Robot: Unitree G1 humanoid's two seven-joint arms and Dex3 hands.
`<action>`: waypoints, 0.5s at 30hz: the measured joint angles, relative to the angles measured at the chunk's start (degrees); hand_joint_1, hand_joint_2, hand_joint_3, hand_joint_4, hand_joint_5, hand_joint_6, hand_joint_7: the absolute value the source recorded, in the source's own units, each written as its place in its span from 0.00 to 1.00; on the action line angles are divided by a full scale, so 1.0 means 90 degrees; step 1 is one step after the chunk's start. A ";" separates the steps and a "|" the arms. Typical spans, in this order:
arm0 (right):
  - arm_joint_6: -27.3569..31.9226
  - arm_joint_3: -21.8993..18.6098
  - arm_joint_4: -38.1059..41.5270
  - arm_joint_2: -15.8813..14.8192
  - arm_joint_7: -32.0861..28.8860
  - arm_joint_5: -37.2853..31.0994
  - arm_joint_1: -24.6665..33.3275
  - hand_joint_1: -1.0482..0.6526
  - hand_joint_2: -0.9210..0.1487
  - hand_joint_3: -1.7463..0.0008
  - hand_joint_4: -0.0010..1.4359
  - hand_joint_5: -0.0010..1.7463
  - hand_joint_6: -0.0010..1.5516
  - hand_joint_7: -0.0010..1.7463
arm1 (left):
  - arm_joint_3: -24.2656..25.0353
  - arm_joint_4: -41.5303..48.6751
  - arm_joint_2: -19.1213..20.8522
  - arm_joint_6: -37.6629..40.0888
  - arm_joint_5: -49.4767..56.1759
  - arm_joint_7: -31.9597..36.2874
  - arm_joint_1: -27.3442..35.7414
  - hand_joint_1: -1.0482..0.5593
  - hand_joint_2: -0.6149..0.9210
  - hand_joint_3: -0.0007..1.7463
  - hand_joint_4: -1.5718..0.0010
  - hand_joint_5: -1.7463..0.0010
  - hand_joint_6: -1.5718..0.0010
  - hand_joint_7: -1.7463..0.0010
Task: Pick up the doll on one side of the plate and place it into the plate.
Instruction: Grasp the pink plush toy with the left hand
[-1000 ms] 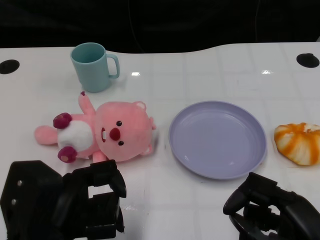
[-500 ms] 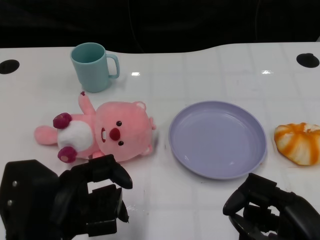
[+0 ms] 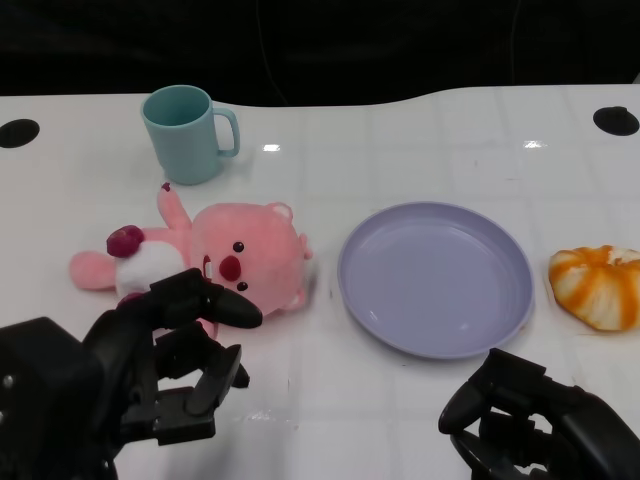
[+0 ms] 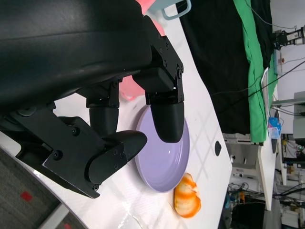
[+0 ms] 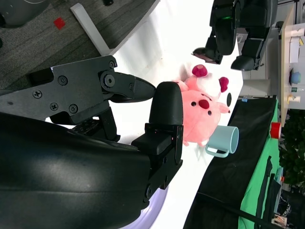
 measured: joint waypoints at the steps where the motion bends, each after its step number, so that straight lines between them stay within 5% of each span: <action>1: 0.0000 0.0005 0.0001 0.0008 -0.0002 0.0000 -0.0004 0.44 0.00 0.72 0.48 1.00 0.32 0.94 | 0.0002 0.0000 0.0051 -0.0018 0.0051 -0.0033 -0.0048 0.55 0.76 0.54 0.72 0.29 0.66 0.54; 4: 0.0001 0.0017 0.0001 0.0022 -0.0011 -0.0002 -0.0011 0.44 0.00 0.72 0.48 1.00 0.33 0.94 | 0.0010 -0.0002 0.0369 -0.0282 0.0324 -0.0158 -0.0158 0.51 0.80 0.45 0.73 0.38 0.67 0.67; 8: 0.0010 0.0017 -0.0001 0.0025 -0.0013 0.0004 -0.0015 0.44 0.00 0.72 0.48 1.00 0.33 0.94 | 0.0047 0.0055 0.0761 -0.0648 0.0600 -0.0358 -0.0448 0.45 0.97 0.16 0.82 0.44 0.69 0.84; 15: 0.0047 0.0003 -0.0005 0.0031 -0.0012 0.0029 -0.0008 0.45 0.00 0.72 0.48 1.00 0.32 0.95 | -0.0108 0.0374 0.1683 -0.1207 0.2015 -0.0526 -0.1084 0.34 1.00 0.06 0.88 0.56 0.72 0.93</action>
